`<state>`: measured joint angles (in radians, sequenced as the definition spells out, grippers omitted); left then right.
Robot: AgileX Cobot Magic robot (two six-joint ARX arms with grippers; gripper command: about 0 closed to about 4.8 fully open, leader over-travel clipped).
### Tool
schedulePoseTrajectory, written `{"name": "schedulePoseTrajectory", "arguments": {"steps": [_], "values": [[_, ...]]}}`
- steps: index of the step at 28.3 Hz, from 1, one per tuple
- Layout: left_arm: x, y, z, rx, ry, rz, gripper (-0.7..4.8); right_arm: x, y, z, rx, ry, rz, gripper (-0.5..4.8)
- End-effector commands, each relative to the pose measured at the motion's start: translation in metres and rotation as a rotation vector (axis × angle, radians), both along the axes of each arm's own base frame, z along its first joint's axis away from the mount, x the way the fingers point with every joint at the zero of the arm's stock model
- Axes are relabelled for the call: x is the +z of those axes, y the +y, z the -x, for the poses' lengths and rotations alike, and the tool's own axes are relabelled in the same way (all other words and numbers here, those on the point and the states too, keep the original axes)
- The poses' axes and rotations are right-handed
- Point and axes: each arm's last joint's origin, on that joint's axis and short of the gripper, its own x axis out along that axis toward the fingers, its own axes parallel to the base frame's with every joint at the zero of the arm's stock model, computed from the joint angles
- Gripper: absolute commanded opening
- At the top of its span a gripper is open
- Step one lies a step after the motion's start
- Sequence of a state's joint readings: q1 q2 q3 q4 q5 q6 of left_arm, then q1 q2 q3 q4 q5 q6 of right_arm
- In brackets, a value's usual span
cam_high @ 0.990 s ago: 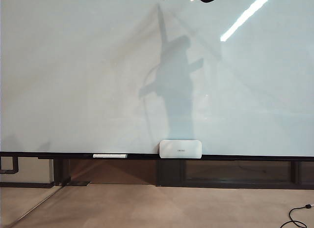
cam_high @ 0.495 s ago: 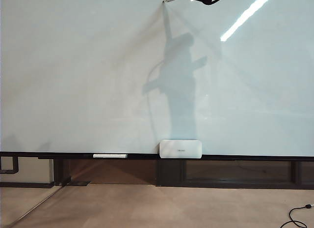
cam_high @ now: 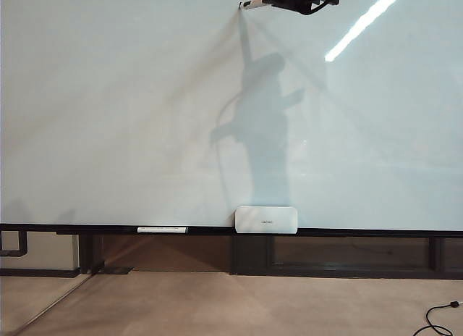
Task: Reach to the right to find the marker pen, pick it up, and write the number 11 on the whiteboard.
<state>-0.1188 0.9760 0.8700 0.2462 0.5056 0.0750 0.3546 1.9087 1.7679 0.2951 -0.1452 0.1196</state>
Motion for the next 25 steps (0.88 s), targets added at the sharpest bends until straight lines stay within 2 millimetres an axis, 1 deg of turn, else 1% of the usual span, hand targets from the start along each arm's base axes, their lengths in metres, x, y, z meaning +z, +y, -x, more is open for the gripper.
{"name": "schedulePoseTrajectory", "arguments": {"steps": [1, 10, 20, 22, 25], "values": [[0.004, 0.000, 0.001, -0.005, -0.023, -0.002, -0.06, -0.002, 0.000, 0.000, -0.012, 0.039, 0.014, -0.04], [0.005, 0.000, 0.002, -0.009, -0.025, -0.001, -0.06, -0.015, 0.001, -0.001, -0.010, 0.132, 0.069, -0.04], [0.005, 0.000, 0.002, -0.013, -0.023, -0.002, -0.06, -0.038, 0.001, -0.002, -0.009, 0.191, 0.094, -0.04], [0.004, 0.000, 0.002, -0.013, -0.020, -0.003, -0.06, -0.039, 0.002, -0.002, -0.001, 0.192, 0.095, -0.04], [0.004, 0.000, 0.002, -0.014, -0.013, -0.003, -0.06, -0.030, 0.002, 0.005, 0.016, 0.176, 0.099, -0.04]]}}
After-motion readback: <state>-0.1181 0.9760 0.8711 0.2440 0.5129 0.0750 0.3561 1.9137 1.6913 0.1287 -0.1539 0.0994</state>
